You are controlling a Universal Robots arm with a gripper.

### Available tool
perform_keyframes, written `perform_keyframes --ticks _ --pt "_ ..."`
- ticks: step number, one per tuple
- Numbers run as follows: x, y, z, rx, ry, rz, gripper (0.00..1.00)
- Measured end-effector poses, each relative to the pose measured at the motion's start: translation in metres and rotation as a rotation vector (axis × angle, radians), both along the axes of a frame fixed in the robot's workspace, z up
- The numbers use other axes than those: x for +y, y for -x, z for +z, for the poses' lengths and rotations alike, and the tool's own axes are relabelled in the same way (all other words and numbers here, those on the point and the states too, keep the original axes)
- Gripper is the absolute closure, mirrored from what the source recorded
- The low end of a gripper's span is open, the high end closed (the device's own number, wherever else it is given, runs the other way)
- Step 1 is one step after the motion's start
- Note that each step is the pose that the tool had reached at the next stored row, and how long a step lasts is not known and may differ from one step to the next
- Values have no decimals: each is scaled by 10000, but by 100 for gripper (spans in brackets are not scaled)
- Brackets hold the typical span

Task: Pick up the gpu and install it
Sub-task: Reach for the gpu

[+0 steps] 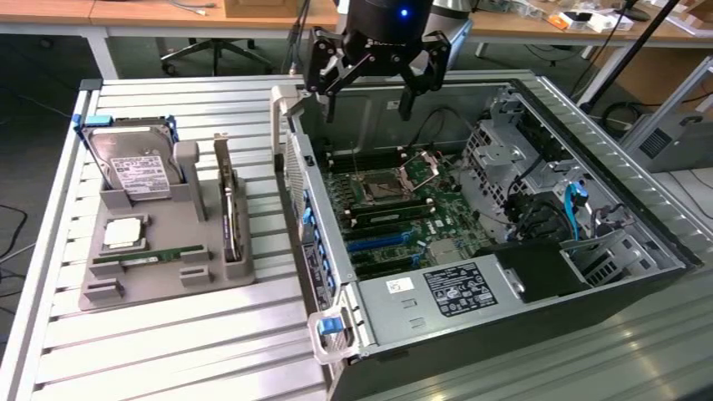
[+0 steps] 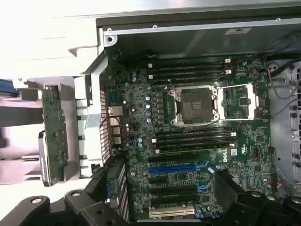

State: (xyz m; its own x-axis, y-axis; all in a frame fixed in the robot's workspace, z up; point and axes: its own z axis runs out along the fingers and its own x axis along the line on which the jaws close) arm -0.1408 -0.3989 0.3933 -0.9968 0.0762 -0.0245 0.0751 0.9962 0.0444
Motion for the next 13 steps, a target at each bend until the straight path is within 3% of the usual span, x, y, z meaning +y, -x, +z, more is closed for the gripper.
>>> perform_keyframes --ticks 13 --pt "0 96 0 1 1 0 1"
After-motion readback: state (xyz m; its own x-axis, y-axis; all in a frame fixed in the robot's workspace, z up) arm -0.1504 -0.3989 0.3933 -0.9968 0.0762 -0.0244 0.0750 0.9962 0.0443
